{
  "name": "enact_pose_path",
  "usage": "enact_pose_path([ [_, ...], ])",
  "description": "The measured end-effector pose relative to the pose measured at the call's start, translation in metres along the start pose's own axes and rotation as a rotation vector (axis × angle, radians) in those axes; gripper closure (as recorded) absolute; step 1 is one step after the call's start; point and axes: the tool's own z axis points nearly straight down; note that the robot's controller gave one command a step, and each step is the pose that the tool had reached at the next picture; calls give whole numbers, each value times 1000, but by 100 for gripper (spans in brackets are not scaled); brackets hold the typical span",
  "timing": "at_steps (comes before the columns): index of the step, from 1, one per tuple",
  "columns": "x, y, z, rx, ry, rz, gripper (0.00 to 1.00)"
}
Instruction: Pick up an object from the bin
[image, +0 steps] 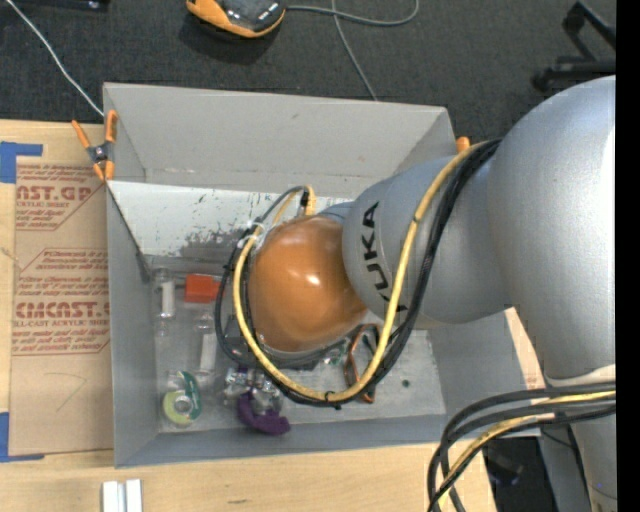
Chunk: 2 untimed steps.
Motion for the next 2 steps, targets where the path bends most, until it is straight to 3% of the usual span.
enact_pose_path([
  [1, -9, -4, -101, 1, -3, -53, 100],
  [2, -24, 4, -113, 0, -5, 10, 100],
])
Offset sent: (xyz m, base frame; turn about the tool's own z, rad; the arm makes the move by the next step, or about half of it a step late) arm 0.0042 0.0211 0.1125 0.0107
